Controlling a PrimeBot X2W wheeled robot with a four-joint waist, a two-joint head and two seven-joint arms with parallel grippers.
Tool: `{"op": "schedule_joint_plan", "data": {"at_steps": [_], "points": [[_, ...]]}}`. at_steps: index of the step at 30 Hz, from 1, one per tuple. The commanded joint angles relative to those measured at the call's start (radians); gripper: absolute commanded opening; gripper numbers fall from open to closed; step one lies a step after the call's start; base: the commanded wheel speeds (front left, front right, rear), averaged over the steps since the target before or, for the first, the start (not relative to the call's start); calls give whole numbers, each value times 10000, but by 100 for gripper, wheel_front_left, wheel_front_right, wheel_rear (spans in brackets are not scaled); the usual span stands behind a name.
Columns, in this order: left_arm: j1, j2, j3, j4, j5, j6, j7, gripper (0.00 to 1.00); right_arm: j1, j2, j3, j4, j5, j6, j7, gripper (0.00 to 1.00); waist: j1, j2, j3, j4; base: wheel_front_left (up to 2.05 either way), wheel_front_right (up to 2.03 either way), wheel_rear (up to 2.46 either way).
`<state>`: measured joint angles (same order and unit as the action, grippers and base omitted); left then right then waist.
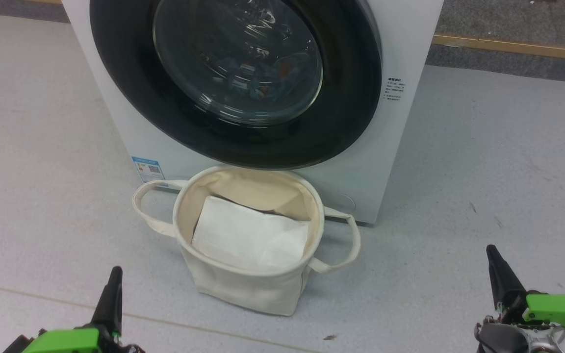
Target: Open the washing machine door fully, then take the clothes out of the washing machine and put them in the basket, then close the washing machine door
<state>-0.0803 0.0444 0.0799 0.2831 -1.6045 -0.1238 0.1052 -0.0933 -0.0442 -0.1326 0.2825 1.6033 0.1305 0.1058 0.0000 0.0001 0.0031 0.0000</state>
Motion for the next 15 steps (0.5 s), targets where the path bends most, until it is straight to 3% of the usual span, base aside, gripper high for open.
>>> {"op": "schedule_joint_plan", "data": {"at_steps": [1, 15], "points": [[-276, 58, 335, -383, -45, -69, 77, 0, -146, -60, 192, -378, 57, 2, 71, 0, 0, -1, 0, 0, 0, 0, 0], [-276, 58, 335, -383, -45, -69, 77, 0, -146, -60, 193, -378, 57, 2, 71, 0, 0, -1, 0, 0, 0, 0, 0]]}}
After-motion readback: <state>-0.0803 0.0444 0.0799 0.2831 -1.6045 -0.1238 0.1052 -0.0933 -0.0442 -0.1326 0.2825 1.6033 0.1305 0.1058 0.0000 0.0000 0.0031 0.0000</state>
